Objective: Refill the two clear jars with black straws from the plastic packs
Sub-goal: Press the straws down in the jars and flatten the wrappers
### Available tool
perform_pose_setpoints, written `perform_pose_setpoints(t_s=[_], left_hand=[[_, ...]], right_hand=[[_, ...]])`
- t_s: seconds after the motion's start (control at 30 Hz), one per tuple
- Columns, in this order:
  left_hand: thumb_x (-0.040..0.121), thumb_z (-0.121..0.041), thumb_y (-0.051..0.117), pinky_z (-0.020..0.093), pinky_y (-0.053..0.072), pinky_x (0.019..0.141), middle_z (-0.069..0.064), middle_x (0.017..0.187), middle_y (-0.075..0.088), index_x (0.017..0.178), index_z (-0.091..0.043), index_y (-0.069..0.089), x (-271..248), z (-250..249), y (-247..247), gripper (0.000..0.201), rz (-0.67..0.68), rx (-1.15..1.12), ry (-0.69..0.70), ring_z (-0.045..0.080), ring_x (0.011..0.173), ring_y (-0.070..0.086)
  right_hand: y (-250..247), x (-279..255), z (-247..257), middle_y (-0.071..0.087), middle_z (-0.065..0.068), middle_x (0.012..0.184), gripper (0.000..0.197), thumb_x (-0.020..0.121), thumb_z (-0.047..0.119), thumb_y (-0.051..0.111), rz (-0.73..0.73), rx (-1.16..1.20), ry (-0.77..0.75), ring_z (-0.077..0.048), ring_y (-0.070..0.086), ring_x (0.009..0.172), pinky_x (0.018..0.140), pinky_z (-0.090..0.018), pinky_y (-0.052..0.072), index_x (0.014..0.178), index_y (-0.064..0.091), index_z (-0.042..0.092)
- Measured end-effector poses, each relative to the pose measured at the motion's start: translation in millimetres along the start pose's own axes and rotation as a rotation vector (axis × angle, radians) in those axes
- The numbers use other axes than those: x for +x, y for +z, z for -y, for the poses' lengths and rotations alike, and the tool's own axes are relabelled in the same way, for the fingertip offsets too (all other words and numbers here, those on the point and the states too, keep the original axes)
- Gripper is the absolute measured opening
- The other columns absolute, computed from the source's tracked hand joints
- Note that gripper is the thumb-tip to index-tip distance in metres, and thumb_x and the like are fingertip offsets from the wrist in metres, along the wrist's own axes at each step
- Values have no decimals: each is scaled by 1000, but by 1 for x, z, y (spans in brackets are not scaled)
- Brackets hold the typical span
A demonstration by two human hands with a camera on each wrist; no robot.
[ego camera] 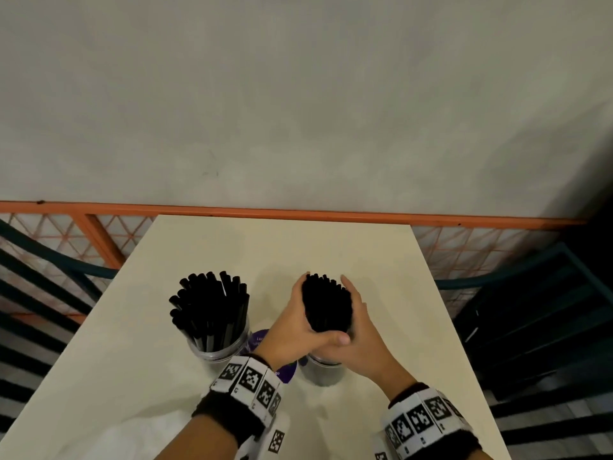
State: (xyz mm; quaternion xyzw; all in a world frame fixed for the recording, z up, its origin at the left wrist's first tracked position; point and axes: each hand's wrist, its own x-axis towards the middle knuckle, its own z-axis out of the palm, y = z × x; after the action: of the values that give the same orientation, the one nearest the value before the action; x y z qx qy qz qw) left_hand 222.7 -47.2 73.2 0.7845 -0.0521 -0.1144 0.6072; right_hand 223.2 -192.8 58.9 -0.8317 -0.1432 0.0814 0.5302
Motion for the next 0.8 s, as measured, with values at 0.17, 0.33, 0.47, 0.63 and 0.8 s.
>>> perform_pose_setpoints(t_s=[0.17,0.33,0.47,0.63,0.8], left_hand=[[58,-31,84,13,39,94,-20,120,45,119,-45,26,9,5,14,85,-147,-65,118,3,118,46],[55,-34,86,5,39,90,-19,120,45,118,-47,27,0,7,14,87,-173,-45,182,-3,117,45],[44,-51,82,-1,31,94,-24,129,39,127,-51,14,-4,16,-2,107,-76,-32,148,-10,122,38],[41,-41,85,4,37,92,-23,124,42,130,-52,-4,0,14,-3,126,36,-52,112,-13,115,46],[55,-33,86,9,41,92,-22,121,46,130,-44,20,6,8,18,101,-109,-70,134,-9,115,47]], right_hand=[[15,12,0,48,27,111,70,61,38,74,-196,33,-31,-6,54,107,101,-43,43,109,28,60],[7,4,-10,55,13,115,75,56,26,80,-177,199,-23,2,57,105,81,-13,50,115,39,48],[-5,-8,-25,35,9,143,119,51,29,91,-74,157,-5,-2,40,130,107,-28,40,141,16,42],[-5,1,-22,26,28,146,120,53,60,80,-33,-5,-65,-6,25,140,116,-57,14,143,4,42],[5,13,5,38,37,116,68,62,57,62,-124,-82,-127,-14,45,123,110,-60,26,107,16,80]])
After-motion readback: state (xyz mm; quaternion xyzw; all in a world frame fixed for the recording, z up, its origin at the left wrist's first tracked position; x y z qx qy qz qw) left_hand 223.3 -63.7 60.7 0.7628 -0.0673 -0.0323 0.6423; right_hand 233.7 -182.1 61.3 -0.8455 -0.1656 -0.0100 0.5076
